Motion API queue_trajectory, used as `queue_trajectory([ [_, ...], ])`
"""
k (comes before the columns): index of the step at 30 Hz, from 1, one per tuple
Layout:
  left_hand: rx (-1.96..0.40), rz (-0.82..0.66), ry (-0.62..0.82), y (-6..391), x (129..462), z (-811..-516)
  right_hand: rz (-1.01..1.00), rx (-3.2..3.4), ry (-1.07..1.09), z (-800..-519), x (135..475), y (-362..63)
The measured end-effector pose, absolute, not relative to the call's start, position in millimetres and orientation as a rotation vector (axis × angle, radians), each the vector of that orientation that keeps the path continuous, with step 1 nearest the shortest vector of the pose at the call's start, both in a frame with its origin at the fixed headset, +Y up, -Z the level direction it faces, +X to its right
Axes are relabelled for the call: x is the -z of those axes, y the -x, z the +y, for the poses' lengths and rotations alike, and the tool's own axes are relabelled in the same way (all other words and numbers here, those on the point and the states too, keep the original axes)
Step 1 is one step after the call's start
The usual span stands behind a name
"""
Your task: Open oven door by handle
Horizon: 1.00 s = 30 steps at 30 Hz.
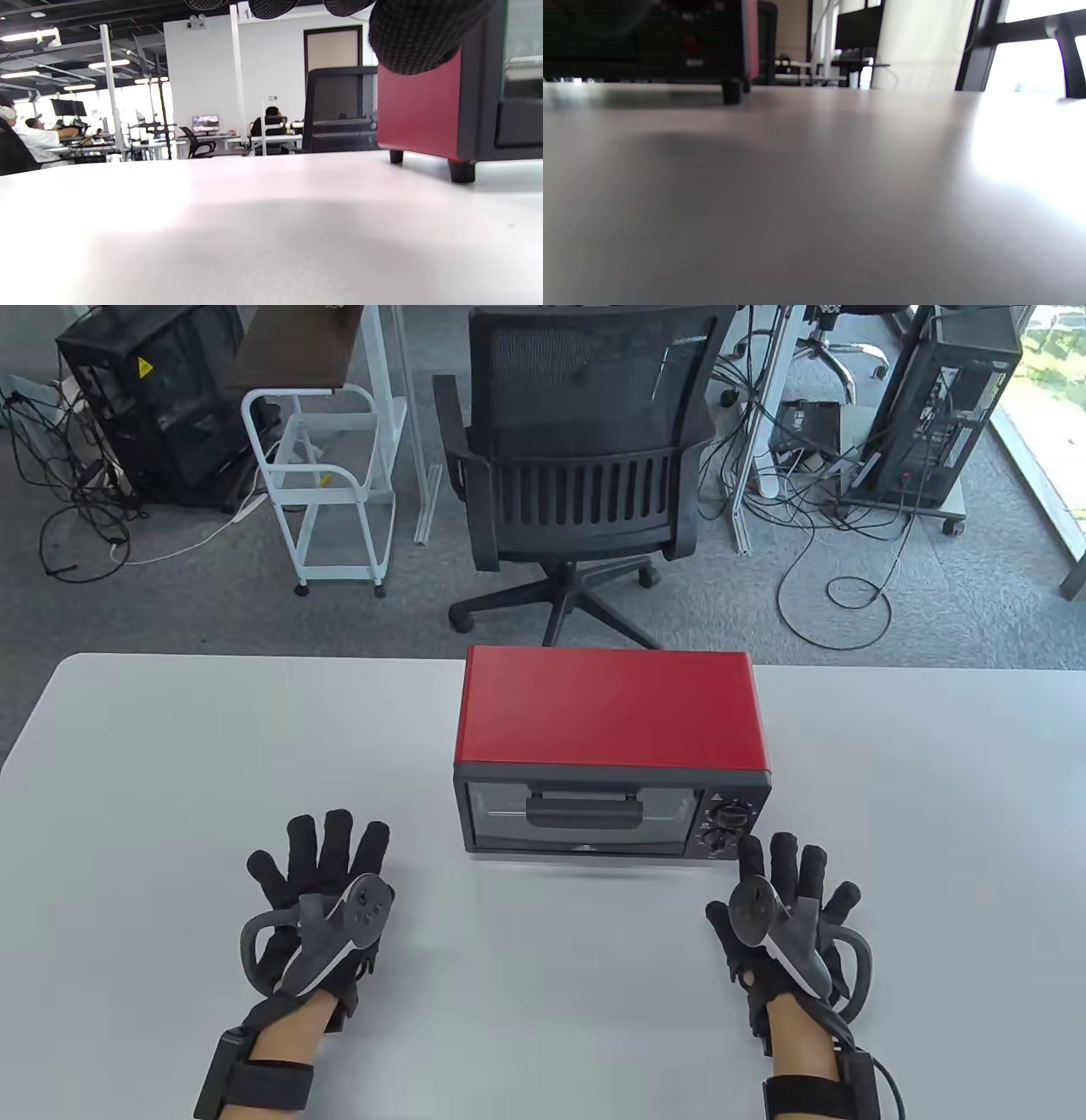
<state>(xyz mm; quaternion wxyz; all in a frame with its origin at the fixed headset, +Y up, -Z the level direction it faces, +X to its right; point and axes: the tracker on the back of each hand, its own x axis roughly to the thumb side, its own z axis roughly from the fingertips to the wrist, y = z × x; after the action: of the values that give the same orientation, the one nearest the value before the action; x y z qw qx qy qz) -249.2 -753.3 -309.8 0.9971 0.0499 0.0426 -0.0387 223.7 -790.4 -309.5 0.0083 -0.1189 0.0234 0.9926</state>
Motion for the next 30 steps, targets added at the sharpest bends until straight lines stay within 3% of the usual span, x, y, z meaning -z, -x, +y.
queue_trajectory([
  [30,-0.008,0.102,-0.07,262.1,311.8,-753.3,0.089,-3.003,0.394,-788.7,308.0,-230.0],
])
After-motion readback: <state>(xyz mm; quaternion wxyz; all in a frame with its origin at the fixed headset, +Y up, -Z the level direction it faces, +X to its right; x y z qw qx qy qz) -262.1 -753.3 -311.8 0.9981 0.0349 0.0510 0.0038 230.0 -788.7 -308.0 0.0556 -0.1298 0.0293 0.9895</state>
